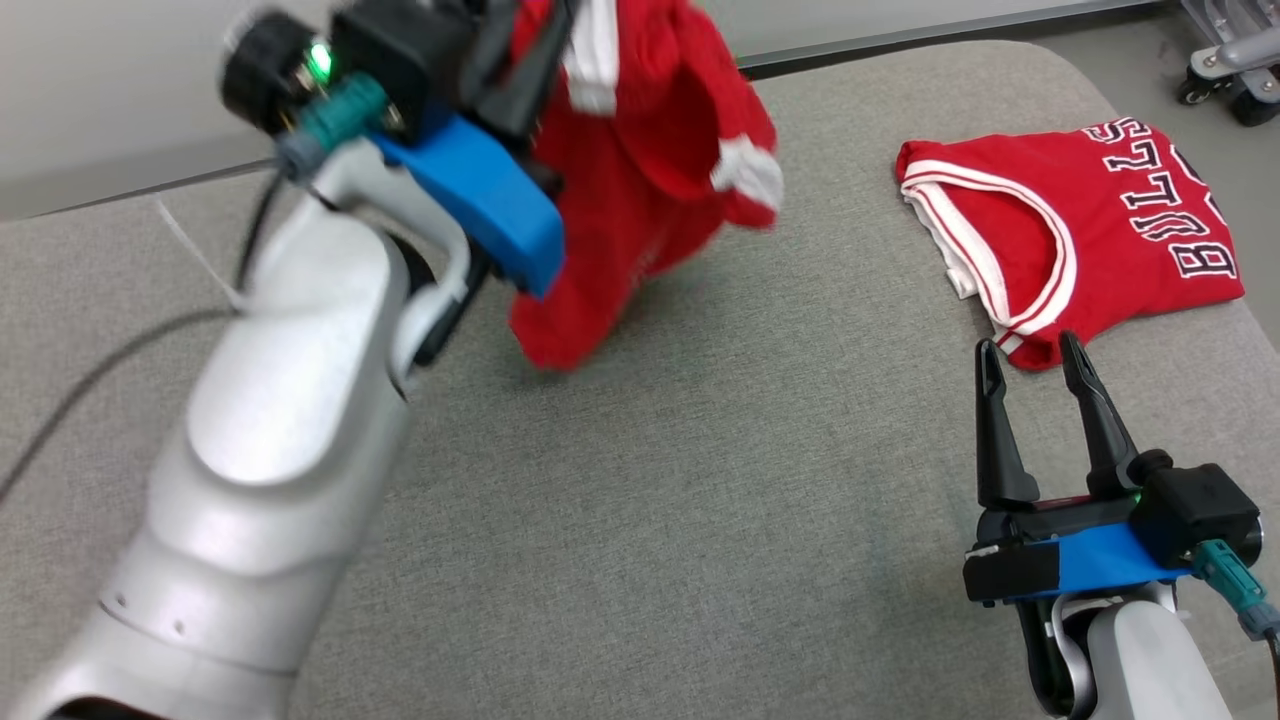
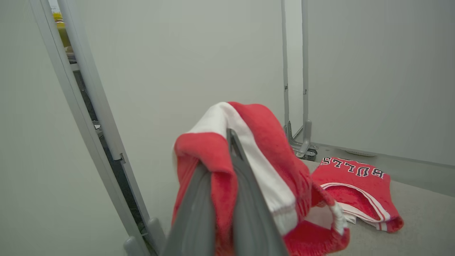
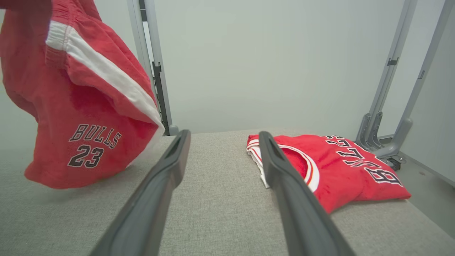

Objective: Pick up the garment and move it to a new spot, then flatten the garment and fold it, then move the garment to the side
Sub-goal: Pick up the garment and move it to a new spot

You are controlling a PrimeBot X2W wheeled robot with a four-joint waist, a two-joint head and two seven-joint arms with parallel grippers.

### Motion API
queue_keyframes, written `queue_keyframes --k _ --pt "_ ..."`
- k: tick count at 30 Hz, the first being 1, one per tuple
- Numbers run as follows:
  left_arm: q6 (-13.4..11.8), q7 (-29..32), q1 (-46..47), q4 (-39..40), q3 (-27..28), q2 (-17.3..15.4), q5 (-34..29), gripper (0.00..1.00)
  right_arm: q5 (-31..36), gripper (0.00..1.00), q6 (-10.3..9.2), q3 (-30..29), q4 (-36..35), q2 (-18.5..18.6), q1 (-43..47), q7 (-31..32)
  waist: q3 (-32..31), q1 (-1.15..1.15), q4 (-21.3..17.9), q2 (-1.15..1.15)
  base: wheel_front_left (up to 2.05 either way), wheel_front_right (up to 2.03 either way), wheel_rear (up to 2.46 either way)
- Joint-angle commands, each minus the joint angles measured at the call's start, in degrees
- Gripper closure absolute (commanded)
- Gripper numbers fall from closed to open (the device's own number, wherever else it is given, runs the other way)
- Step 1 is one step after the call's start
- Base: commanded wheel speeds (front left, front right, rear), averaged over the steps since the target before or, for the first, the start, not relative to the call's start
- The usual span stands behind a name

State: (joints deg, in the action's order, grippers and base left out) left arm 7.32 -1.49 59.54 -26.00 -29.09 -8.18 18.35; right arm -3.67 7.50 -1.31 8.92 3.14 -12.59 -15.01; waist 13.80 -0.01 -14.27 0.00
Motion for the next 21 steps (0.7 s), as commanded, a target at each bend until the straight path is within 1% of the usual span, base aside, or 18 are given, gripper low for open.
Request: queue_keyframes --k 1,4,7,13,20,21 --pt "0.2 -0.7 -2.8 0.0 -0.5 0.2 0.6 1.00 -0.3 0.00 -0.02 0.1 0.0 -0.3 0.8 -0.1 -0.4 0.01 -0.2 0.00 0.00 0.00 0.00" --pt "-0.5 -1.9 -8.3 -0.5 -1.9 1.3 1.5 1.00 -0.3 0.00 -0.02 -0.2 0.1 -0.3 1.2 -0.1 -0.9 0.01 0.1 0.00 0.00 0.00 0.00" --pt "-0.7 -2.9 -13.7 -1.4 -3.5 2.2 2.3 1.00 -0.4 0.00 -0.02 -0.5 0.0 -0.3 1.6 -0.1 -1.3 0.01 0.9 0.00 0.00 0.00 0.00" --pt "-1.9 -4.9 -23.7 -3.0 -6.0 3.2 3.6 1.00 -0.5 0.00 -0.02 -0.5 0.2 -0.3 2.1 -0.1 -1.6 0.01 2.9 0.00 0.00 0.00 0.00" --pt "-3.0 -6.4 -31.0 -4.5 -8.8 4.2 5.0 1.00 -0.6 0.00 -0.02 -0.4 0.7 -0.3 2.2 -0.1 -2.1 0.01 5.4 0.00 0.00 0.00 0.00" --pt "-3.4 -6.9 -31.5 -4.7 -9.0 4.3 4.9 0.27 -0.6 0.00 -0.02 -0.4 0.8 -0.3 2.2 -0.1 -2.3 0.01 5.7 0.00 0.00 0.00 0.00"
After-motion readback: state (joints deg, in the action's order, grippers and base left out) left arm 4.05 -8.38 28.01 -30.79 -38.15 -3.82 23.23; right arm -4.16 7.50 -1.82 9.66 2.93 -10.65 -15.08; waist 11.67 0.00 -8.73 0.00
